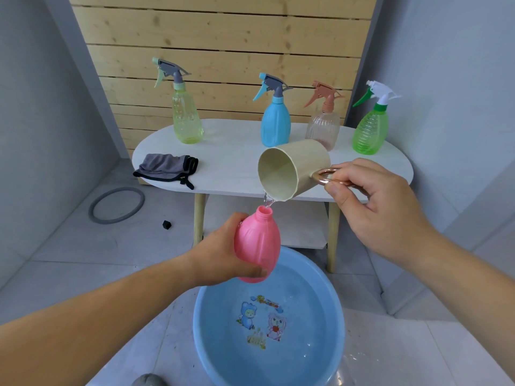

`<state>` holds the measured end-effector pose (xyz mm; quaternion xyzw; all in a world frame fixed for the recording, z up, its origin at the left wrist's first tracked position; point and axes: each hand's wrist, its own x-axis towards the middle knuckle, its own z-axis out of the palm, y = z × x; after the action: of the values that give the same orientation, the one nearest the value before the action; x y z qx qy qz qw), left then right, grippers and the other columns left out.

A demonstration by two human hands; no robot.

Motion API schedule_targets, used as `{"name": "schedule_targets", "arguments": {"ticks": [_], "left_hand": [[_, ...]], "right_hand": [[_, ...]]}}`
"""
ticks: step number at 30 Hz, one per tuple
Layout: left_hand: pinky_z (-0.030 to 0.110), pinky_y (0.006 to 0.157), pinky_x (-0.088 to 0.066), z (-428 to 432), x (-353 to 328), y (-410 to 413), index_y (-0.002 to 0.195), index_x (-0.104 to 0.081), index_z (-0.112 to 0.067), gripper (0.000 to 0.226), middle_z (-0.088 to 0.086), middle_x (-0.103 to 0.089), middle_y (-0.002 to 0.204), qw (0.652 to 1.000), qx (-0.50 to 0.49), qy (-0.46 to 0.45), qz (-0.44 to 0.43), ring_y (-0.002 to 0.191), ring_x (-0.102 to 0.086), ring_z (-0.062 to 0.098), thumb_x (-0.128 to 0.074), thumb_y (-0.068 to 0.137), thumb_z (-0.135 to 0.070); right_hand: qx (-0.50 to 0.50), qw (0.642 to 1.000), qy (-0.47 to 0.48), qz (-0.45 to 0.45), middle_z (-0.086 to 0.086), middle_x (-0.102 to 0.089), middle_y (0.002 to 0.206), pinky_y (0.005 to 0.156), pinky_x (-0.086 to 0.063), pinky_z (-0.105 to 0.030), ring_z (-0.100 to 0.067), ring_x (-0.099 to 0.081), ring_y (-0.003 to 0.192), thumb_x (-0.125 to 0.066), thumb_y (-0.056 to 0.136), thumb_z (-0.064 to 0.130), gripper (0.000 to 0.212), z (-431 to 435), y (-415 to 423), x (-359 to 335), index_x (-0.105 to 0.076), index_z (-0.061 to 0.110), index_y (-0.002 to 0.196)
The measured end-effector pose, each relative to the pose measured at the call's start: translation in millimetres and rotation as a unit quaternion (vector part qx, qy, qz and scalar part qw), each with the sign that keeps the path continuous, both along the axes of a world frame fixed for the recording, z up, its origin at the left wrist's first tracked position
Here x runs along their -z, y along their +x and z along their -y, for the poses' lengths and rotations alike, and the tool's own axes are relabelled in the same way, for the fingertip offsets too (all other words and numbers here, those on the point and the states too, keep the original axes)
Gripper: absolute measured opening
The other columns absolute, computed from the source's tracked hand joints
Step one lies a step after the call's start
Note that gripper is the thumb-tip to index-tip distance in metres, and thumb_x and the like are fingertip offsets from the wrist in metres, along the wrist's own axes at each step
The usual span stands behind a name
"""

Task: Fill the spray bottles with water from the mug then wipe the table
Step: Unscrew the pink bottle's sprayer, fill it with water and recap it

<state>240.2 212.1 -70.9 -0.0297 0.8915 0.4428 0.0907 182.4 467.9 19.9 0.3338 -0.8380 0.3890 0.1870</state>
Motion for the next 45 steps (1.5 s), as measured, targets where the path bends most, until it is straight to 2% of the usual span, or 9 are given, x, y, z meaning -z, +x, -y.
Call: {"name": "schedule_targets", "arguments": {"ticks": [4,14,21,25,28,30,37,45], "left_hand": [[0.041,0.087,-0.063,-0.3,-1.2,0.2,0.133,-0.037,-0.043,0.091,-0.014,-0.059,0.119,1.0,0.001,-0.003,-0.001,0.108,-0.064,0.013,-0.096,0.065,-0.028],[0.037,0.087,-0.062,-1.1,-3.6,-0.2,0.136,-0.037,-0.039,0.09,-0.013,-0.059,0.119,1.0,-0.002,0.006,-0.004,0.108,-0.064,0.012,-0.095,0.068,-0.024],[0.035,0.087,-0.062,-1.6,-4.5,2.2,0.136,-0.037,-0.039,0.09,-0.014,-0.058,0.118,1.0,-0.001,0.006,-0.003,0.107,-0.063,0.008,-0.094,0.069,-0.023],[0.039,0.088,-0.062,-1.6,-4.3,1.3,0.135,-0.036,-0.04,0.091,-0.014,-0.058,0.119,1.0,0.001,0.005,-0.003,0.108,-0.063,0.011,-0.095,0.067,-0.024],[0.035,0.086,-0.063,-1.9,-4.0,1.1,0.134,-0.036,-0.041,0.091,-0.014,-0.058,0.118,1.0,0.001,0.002,-0.004,0.107,-0.063,0.009,-0.096,0.067,-0.025],[0.031,0.084,-0.062,-2.4,-4.1,1.7,0.134,-0.036,-0.041,0.091,-0.015,-0.058,0.118,1.0,0.001,0.002,-0.004,0.105,-0.063,0.008,-0.095,0.068,-0.025],[0.038,0.087,-0.063,-3.0,-3.5,1.9,0.133,-0.037,-0.041,0.09,-0.014,-0.059,0.118,1.0,-0.004,0.0,-0.004,0.107,-0.064,0.01,-0.096,0.066,-0.027],[0.034,0.085,-0.063,-3.2,-5.0,2.5,0.135,-0.037,-0.039,0.09,-0.015,-0.059,0.117,1.0,-0.001,-0.004,-0.001,0.104,-0.064,0.007,-0.095,0.067,-0.027]], "right_hand": [[0.003,1.0,0.002,-0.021,0.003,-0.065,0.095,0.082,-0.043,-0.016,-0.012,-0.059,0.093,-0.057,0.092,0.022,0.015,0.8,0.6,0.1,-0.07,0.014,0.09],[-0.009,0.998,0.015,-0.057,0.002,-0.064,0.099,0.09,-0.044,-0.024,-0.018,-0.06,0.108,-0.051,0.092,0.032,0.028,0.3,-0.4,3.0,-0.069,0.011,0.091],[-0.021,0.996,0.027,-0.087,0.004,-0.062,0.099,0.092,-0.042,-0.019,-0.018,-0.058,0.111,-0.052,0.092,0.029,0.025,1.3,1.1,3.3,-0.069,0.011,0.089],[-0.034,0.992,0.036,-0.116,0.006,-0.059,0.097,0.097,-0.038,-0.015,-0.021,-0.057,0.114,-0.052,0.093,0.024,0.022,1.8,1.2,3.2,-0.068,0.01,0.089],[-0.04,0.989,0.043,-0.138,0.005,-0.058,0.097,0.098,-0.038,-0.017,-0.023,-0.057,0.113,-0.053,0.093,0.022,0.021,2.7,1.4,3.1,-0.068,0.009,0.09],[-0.041,0.986,0.049,-0.151,-0.002,-0.062,0.095,0.1,-0.038,-0.019,-0.025,-0.057,0.113,-0.053,0.094,0.021,0.022,2.6,0.9,3.9,-0.068,0.007,0.089],[-0.049,0.978,0.073,-0.19,-0.006,-0.058,0.085,0.103,-0.039,-0.026,-0.032,-0.056,0.112,-0.055,0.093,0.016,0.018,3.2,0.9,4.7,-0.067,0.003,0.088],[-0.073,0.963,0.11,-0.237,-0.008,-0.054,0.082,0.108,-0.039,-0.035,-0.037,-0.055,0.108,-0.06,0.09,0.009,0.013,4.1,2.6,5.7,-0.066,0.0,0.083]]}}
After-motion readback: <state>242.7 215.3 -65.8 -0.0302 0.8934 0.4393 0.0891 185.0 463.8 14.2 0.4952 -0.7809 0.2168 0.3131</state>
